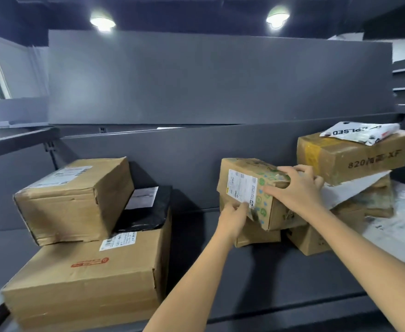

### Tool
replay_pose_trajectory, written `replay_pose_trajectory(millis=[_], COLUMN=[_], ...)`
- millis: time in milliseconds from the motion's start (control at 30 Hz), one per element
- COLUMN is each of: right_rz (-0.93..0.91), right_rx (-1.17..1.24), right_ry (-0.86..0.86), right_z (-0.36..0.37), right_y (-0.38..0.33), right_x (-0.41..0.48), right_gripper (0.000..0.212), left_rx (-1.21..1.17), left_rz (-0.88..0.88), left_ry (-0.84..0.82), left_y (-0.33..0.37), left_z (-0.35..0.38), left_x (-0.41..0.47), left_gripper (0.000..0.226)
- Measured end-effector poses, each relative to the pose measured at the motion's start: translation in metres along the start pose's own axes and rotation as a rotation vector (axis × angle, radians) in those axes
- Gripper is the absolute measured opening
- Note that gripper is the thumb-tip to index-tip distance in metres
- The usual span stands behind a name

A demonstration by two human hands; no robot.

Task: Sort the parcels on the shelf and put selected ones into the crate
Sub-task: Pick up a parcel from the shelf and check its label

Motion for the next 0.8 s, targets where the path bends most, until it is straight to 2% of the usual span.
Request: replay_pose_trajectory(millis=[33,100,167,200,300,333,400,467,533,600,633,667,733,800], right_rz=[0.020,0.081,0.179,0.216,0.305,0.337,0.363,0.325,0.195,0.015,-0.057,-0.107,-0.133,-0.171], right_rx=[0.068,0.294,0.681,0.863,1.280,1.425,1.633,1.705,1.749,1.801,1.797,1.770,1.689,1.606], right_ry=[0.030,0.037,-0.002,-0.011,-0.084,-0.162,-0.334,-0.441,-0.541,-0.635,-0.658,-0.668,-0.637,-0.562], right_z=[-0.002,-0.001,-0.001,-0.001,0.002,0.006,0.014,0.021,0.025,0.025,0.025,0.025,0.028,0.033], right_y=[0.000,0.002,0.002,0.000,-0.008,-0.011,-0.016,-0.015,-0.011,-0.008,-0.007,-0.008,-0.010,-0.013], right_x=[0.000,-0.001,-0.008,-0.012,-0.027,-0.032,-0.041,-0.048,-0.051,-0.054,-0.053,-0.053,-0.049,-0.046], right_gripper=[0.067,0.063,0.061,0.054,0.018,0.018,0.031,0.043,0.064,0.082,0.080,0.078,0.089,0.095], left_rx=[-0.086,-0.261,-0.456,-0.539,-0.647,-0.641,-0.604,-0.541,-0.495,-0.447,-0.391,-0.309,-0.161,-0.123], left_rz=[-0.008,-0.025,-0.001,0.022,0.061,0.090,0.219,0.338,0.395,0.440,0.457,0.466,0.422,0.331], left_ry=[0.008,0.067,0.065,0.023,-0.125,-0.145,-0.178,-0.181,-0.198,-0.279,-0.326,-0.355,-0.357,-0.316], left_y=[0.001,0.004,0.011,0.015,0.026,0.028,0.037,0.045,0.050,0.051,0.052,0.054,0.057,0.059], left_z=[0.003,0.005,0.005,0.004,-0.004,-0.005,-0.010,-0.019,-0.034,-0.051,-0.057,-0.062,-0.065,-0.064], left_x=[0.001,0.004,0.004,0.004,0.004,0.004,0.003,0.001,-0.006,-0.010,-0.012,-0.015,-0.022,-0.029], left_gripper=[0.024,0.054,0.063,0.066,0.085,0.085,0.077,0.084,0.092,0.086,0.079,0.074,0.067,0.068])
Point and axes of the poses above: each hand's wrist, its own x-axis towards the middle knuckle, its own z-axis out of the palm, y = z × x, the point moved 2 cm from there along x, towards the middle knuckle, and after that the axes turned 13 degrees about -x, right-handed, at the moved point
